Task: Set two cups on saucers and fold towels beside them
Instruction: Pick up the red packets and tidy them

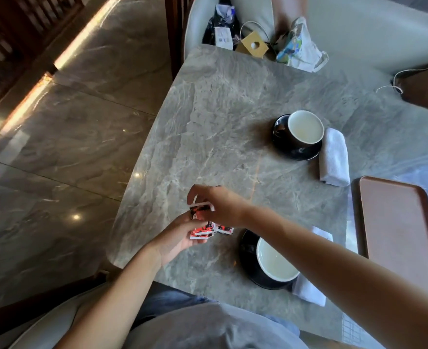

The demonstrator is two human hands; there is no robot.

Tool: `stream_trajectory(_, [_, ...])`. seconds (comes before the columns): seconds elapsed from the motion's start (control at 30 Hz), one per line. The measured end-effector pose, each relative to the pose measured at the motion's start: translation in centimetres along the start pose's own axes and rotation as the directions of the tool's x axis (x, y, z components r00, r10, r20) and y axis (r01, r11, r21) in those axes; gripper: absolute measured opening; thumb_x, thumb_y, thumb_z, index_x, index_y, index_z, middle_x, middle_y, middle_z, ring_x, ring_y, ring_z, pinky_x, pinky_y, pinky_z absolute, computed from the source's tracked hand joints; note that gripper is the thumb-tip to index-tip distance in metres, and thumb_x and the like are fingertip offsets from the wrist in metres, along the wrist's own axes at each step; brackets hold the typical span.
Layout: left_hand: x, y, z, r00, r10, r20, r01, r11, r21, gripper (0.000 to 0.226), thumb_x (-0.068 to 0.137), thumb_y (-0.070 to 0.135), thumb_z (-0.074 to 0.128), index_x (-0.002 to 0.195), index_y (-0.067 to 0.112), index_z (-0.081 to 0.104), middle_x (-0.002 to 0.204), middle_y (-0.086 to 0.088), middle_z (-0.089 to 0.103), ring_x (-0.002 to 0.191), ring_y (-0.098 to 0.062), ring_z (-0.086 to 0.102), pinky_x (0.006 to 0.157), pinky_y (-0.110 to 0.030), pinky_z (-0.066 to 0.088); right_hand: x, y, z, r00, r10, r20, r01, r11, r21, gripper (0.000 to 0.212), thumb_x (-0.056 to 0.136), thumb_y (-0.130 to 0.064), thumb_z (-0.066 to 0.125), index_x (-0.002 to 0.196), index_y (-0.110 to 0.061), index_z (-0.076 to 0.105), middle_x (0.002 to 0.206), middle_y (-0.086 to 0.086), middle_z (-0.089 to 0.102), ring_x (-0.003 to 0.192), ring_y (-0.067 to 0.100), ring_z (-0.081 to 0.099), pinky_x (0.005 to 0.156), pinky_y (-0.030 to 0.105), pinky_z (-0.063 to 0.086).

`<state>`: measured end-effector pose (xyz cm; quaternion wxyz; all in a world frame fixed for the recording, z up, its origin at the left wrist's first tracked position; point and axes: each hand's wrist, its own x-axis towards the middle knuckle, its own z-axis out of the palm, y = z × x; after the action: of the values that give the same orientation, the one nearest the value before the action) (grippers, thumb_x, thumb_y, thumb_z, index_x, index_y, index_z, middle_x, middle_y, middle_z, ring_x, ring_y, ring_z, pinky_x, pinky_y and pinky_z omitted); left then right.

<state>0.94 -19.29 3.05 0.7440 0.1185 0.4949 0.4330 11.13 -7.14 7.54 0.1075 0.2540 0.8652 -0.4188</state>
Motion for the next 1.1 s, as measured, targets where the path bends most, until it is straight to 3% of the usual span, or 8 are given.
stream_trajectory(0.1, [0.2, -0.2, 0.1, 0.993, 0.042, -0.108, -0.05, 0.996, -0.069, 0.033, 0.085, -0.001, 0.055, 0.115, 0.011, 0.059, 0.108, -0.01, 0.069, 0.098, -0.026, 0.066, 0.081, -0.03, 0.057, 0.2, 0.6, 0.6, 0.998, -0.026, -0.056, 0.025, 0.999, -0.02, 0.032, 0.081, -0.011, 0.063, 0.111, -0.024, 0.061, 0.109, 0.005, 0.061, 0.099, 0.016, 0.055, 0.087, 0.028, 0.044])
stream_trajectory(0.2, [0.3, -0.2, -0.3, 0.96, 0.03, -0.28, -0.087, 0.977, -0.194, 0.032, 0.089, -0.008, 0.043, 0.118, 0.002, 0.054, 0.107, -0.019, 0.067, 0.093, -0.031, 0.066, 0.077, -0.034, 0.057, 0.2, 2.7, 0.2, 0.973, 0.162, -0.166, -0.157, 0.987, 0.044, 0.025, 0.086, -0.022, 0.062, 0.11, -0.021, 0.061, 0.108, 0.006, 0.062, 0.094, 0.02, 0.061, 0.087, 0.032, 0.05])
stream_trajectory(0.37, [0.8, -0.4, -1.0, 0.951, 0.023, -0.31, -0.081, 0.981, -0.175, 0.038, 0.086, -0.013, 0.033, 0.098, 0.012, 0.059, 0.081, -0.001, 0.076, 0.074, -0.015, 0.072, 0.073, -0.034, 0.056, -1.8, 6.0, 1.8, 0.92, 0.392, -0.021, -0.367, 0.837, -0.405, 0.044, 0.076, -0.037, 0.069, 0.113, -0.024, 0.052, 0.115, 0.002, 0.06, 0.109, 0.025, 0.058, 0.081, 0.036, 0.047])
stream_trajectory(0.63, [1.5, -0.5, -1.3, 0.948, 0.01, -0.319, -0.059, 0.988, -0.145, 0.024, 0.09, 0.005, 0.04, 0.094, 0.018, 0.06, 0.077, 0.004, 0.076, 0.069, -0.01, 0.071, 0.074, -0.032, 0.05, -2.0, 7.0, 0.7, 0.925, 0.345, -0.159, -0.344, 0.938, 0.03, 0.019, 0.083, -0.015, 0.067, 0.1, -0.007, 0.064, 0.101, 0.014, 0.065, 0.094, 0.028, 0.061, 0.082, 0.034, 0.046])
stream_trajectory(0.77, [2.1, 0.0, -1.0, 0.942, -0.067, -0.328, 0.005, 0.983, -0.185, 0.025, 0.092, 0.036, 0.042, 0.089, 0.021, 0.063, 0.069, 0.004, 0.074, 0.063, -0.011, 0.07, 0.076, -0.032, 0.048, -1.6, 4.6, -2.2, 0.967, 0.222, -0.122, -0.178, 0.938, 0.298, 0.012, 0.084, 0.004, 0.062, 0.096, 0.004, 0.063, 0.08, 0.005, 0.062, 0.072, 0.006, 0.058, 0.072, 0.027, 0.044])
stream_trajectory(0.83, [2.3, 0.3, -0.6, 0.946, -0.067, -0.316, 0.006, 0.982, -0.189, 0.029, 0.091, 0.043, 0.043, 0.089, 0.021, 0.063, 0.076, 0.001, 0.074, 0.07, -0.014, 0.069, 0.076, -0.032, 0.048, -1.0, 3.3, -3.1, 0.985, 0.146, -0.089, -0.119, 0.959, 0.256, 0.016, 0.084, 0.005, 0.061, 0.099, 0.003, 0.065, 0.077, -0.001, 0.06, 0.058, -0.007, 0.052, 0.065, 0.018, 0.043])
stream_trajectory(0.97, [2.2, 0.3, -0.1, 0.983, -0.035, -0.181, -0.013, 0.966, -0.26, 0.027, 0.087, 0.04, 0.047, 0.099, 0.023, 0.065, 0.092, 0.001, 0.074, 0.087, -0.014, 0.068, 0.079, -0.034, 0.051, 0.3, 1.3, -1.9, 0.991, 0.093, -0.1, -0.084, 0.992, 0.093, 0.022, 0.08, -0.003, 0.065, 0.1, -0.008, 0.07, 0.087, 0.001, 0.063, 0.069, 0.007, 0.053, 0.063, 0.005, 0.038])
stream_trajectory(1.1, [1.8, 0.1, -0.3, 0.99, -0.008, -0.142, -0.03, 0.964, -0.265, 0.031, 0.087, 0.042, 0.05, 0.106, 0.024, 0.066, 0.1, 0.0, 0.074, 0.09, -0.012, 0.07, 0.079, -0.033, 0.052, 0.7, 1.7, -0.8, 0.971, 0.205, -0.125, -0.196, 0.977, 0.078, 0.023, 0.076, -0.014, 0.073, 0.098, -0.014, 0.067, 0.089, 0.006, 0.069, 0.075, 0.011, 0.056, 0.062, 0.019, 0.037])
